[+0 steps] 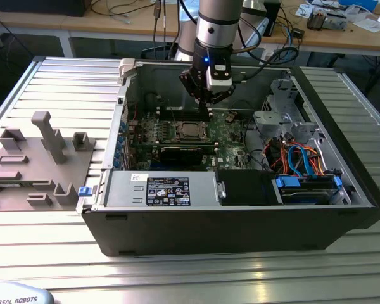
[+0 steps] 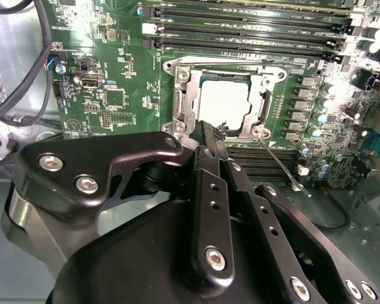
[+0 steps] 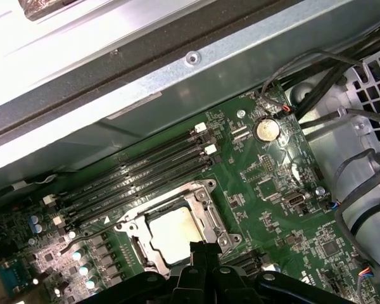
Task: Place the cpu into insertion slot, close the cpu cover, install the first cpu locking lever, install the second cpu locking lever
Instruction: 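Install the first cpu locking lever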
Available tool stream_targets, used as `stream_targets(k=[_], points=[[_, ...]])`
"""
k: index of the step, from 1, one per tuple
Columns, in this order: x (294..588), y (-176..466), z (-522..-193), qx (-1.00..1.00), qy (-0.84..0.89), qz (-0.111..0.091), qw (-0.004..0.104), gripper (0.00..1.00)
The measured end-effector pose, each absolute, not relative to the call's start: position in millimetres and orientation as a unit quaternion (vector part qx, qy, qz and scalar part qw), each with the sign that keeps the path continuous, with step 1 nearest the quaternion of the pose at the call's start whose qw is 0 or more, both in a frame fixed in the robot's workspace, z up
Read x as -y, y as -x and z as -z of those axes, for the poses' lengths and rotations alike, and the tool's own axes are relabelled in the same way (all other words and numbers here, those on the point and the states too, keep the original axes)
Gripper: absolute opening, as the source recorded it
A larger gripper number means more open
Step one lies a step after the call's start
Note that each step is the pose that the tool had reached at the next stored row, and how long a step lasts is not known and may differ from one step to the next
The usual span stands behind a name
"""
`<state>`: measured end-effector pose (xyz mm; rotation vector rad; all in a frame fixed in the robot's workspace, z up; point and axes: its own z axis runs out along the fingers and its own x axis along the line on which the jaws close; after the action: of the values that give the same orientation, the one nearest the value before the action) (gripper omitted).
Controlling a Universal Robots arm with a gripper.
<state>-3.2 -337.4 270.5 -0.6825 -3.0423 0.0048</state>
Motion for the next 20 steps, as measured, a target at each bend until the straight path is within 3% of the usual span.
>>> stream_targets(k=[20], points=[[337.4,3.2,-270.5,0.982,0.190,-0.002,0.012,0.11]])
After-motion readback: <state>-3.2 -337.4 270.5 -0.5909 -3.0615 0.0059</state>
